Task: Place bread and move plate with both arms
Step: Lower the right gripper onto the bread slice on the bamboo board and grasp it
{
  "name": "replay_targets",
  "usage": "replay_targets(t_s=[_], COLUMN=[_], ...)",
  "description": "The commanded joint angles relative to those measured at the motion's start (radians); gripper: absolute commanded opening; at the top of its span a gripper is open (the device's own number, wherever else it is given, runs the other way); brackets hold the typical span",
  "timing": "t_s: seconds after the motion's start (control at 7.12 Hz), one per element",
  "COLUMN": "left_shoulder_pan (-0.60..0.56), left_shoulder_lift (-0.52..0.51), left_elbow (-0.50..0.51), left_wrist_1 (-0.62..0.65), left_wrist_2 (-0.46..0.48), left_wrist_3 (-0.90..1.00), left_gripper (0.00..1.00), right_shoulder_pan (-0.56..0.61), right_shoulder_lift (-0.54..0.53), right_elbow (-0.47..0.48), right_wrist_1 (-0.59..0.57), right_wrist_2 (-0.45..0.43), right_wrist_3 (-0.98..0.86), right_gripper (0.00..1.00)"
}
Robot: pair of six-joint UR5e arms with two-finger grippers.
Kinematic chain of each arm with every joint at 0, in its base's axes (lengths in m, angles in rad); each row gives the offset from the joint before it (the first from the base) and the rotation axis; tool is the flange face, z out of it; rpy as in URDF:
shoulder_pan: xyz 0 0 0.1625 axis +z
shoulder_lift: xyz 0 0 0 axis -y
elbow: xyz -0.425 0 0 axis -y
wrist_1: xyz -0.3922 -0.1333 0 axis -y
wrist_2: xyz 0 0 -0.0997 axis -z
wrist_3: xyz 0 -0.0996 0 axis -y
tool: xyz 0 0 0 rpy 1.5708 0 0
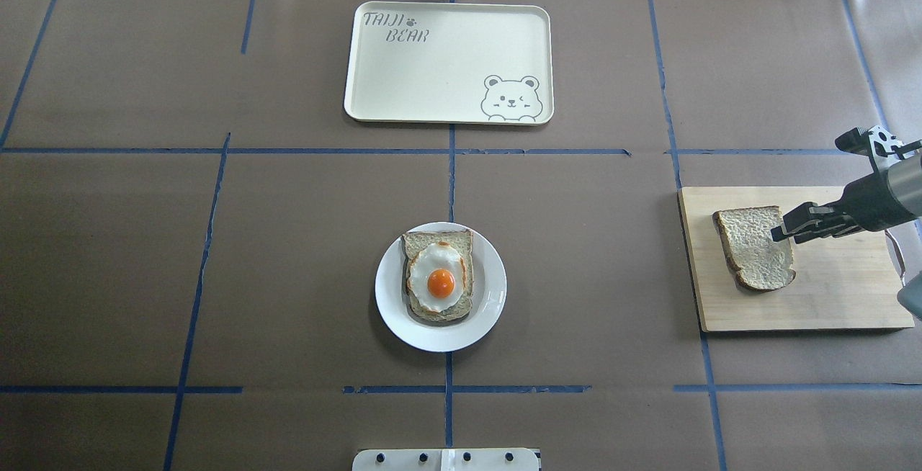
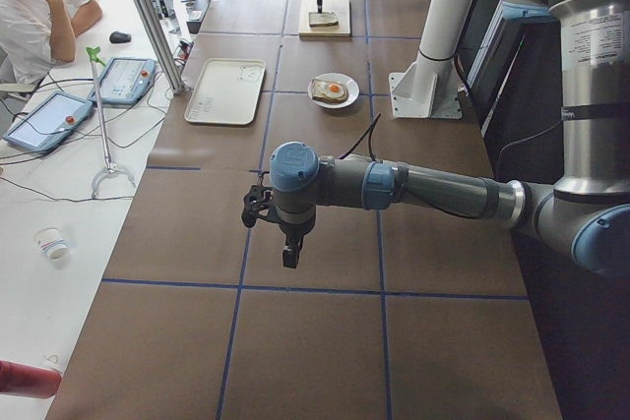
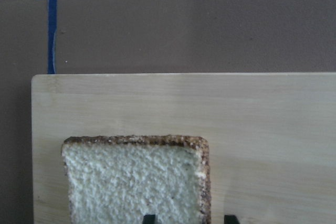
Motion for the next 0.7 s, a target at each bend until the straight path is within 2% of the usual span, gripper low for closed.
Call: replay_targets(t_s=[0.0,0.42,0.56], left_shoulder_pan=[0.0,0.0,0.0], left_shoulder_lift=[0.0,0.0,0.002], left_elbow=[-0.002,-0.005,-0.005], left_wrist_1=[0.0,0.002,0.002], left_wrist_2=[0.0,-0.002,-0.002], left_wrist_3=[0.0,0.0,0.0], left_gripper=[1.0,1.0,1.0], right_shoulder_pan=[-0.003,-0.014,-0.014], right_shoulder_lift=[0.001,0.001,0.0], right_elbow=[0.0,-0.005,-0.005], right_wrist_1=[-0.001,-0.004,-0.004], right_wrist_2=[-0.003,-0.004,-0.004], right_wrist_3=[0.0,0.0,0.0], right_gripper=[0.52,0.51,0.47])
